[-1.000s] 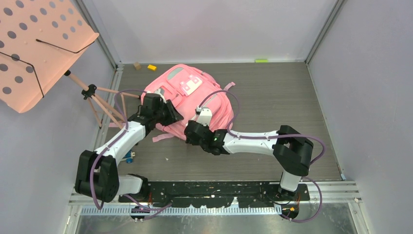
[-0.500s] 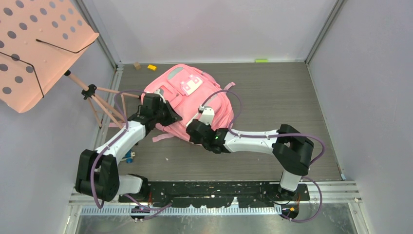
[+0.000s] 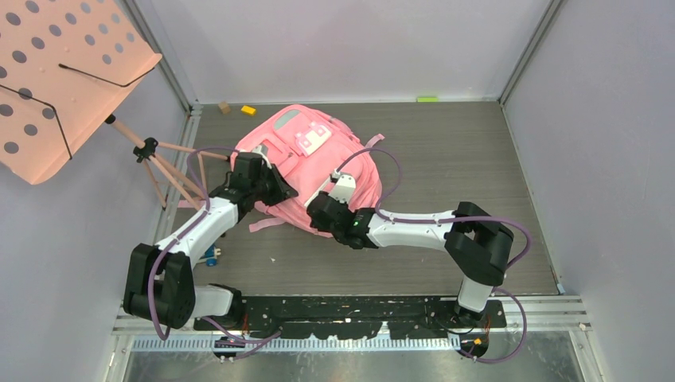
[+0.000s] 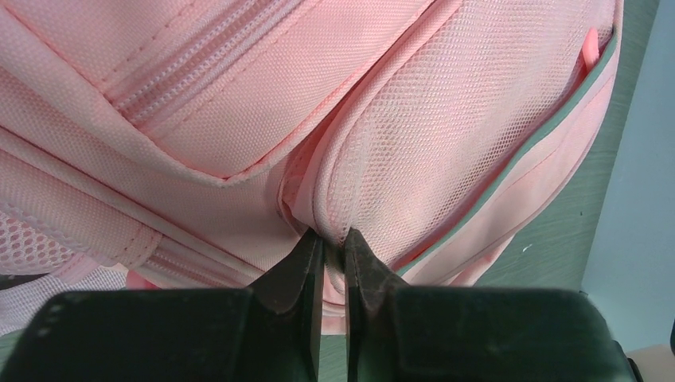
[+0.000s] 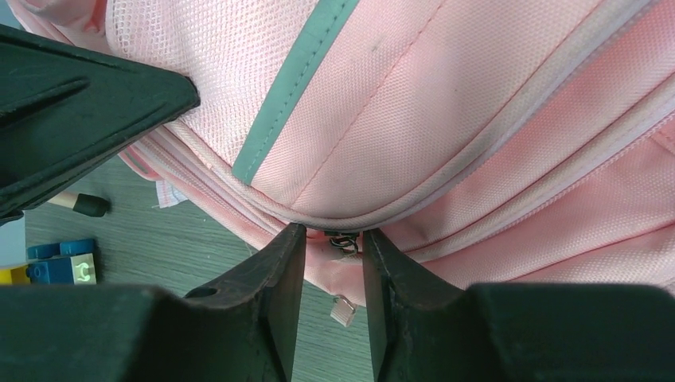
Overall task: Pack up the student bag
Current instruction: Zip the student bag at the center of the board.
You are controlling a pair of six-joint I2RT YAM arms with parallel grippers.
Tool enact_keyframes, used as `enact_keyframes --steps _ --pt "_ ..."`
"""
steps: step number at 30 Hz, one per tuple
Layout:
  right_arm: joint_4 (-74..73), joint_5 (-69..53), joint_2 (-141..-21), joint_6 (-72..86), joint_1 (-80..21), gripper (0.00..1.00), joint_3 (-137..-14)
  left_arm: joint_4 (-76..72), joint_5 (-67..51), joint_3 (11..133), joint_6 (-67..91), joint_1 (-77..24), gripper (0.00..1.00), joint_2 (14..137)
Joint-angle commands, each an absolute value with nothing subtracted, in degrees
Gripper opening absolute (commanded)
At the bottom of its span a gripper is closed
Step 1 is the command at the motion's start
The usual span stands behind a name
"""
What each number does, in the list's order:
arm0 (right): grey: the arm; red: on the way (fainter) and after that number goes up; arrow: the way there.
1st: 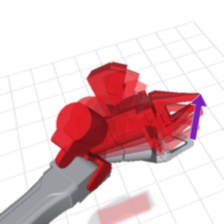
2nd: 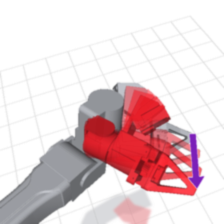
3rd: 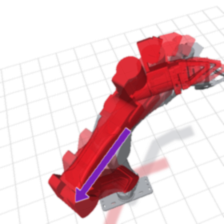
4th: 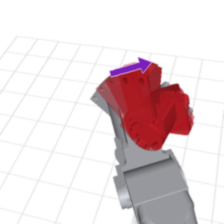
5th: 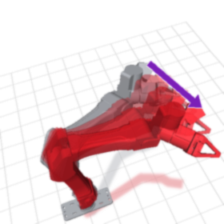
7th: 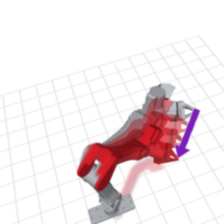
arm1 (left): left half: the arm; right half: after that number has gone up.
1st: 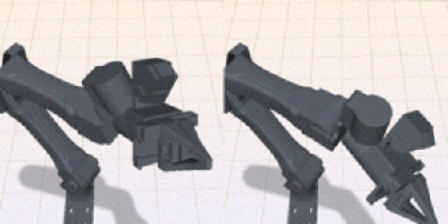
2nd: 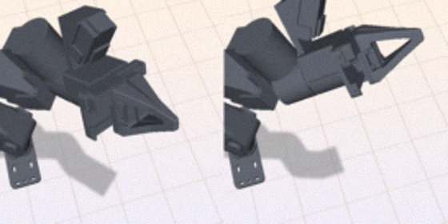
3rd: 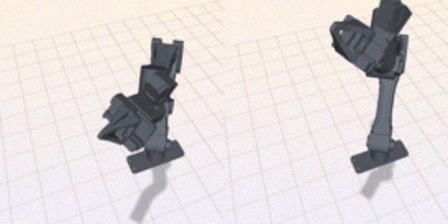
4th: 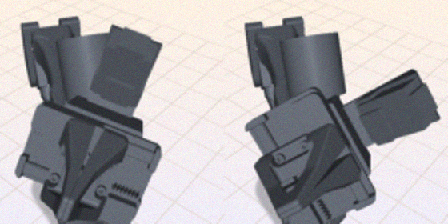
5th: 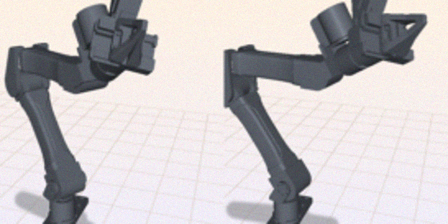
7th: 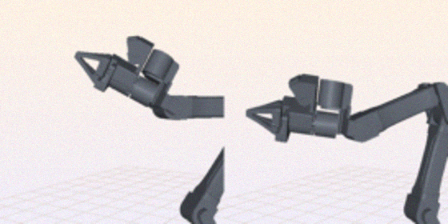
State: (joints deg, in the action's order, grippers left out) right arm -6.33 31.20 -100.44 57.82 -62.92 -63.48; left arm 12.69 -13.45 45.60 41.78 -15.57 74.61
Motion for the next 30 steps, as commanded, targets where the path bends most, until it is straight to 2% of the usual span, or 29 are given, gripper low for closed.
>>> enact_keyframes --steps 1,3,9,19,30 --pt "-4.9 34.8 -99.9 58.6 -61.8 0.36 -64.0 12.2 -12.2 47.2 39.8 -15.4 0.0 74.7" --pt "-5.3 34.5 -99.3 58.6 -61.9 0.31 -63.4 12.6 -11.8 47.6 39.4 -15.4 0.0 74.7" --pt "-8.4 34.8 -96.8 56.5 -61.9 0.03 -61.8 13.4 -11.1 49.3 38.2 -15.0 0.0 75.1" --pt "-23.1 36.0 -95.9 40.8 -60.3 0.0 -68.6 14.0 -9.2 51.6 34.2 -14.4 0.0 77.3" --pt "-21.0 29.0 -94.1 26.1 -50.1 0.0 -66.6 12.7 -7.5 50.8 30.0 -14.4 0.0 78.5"
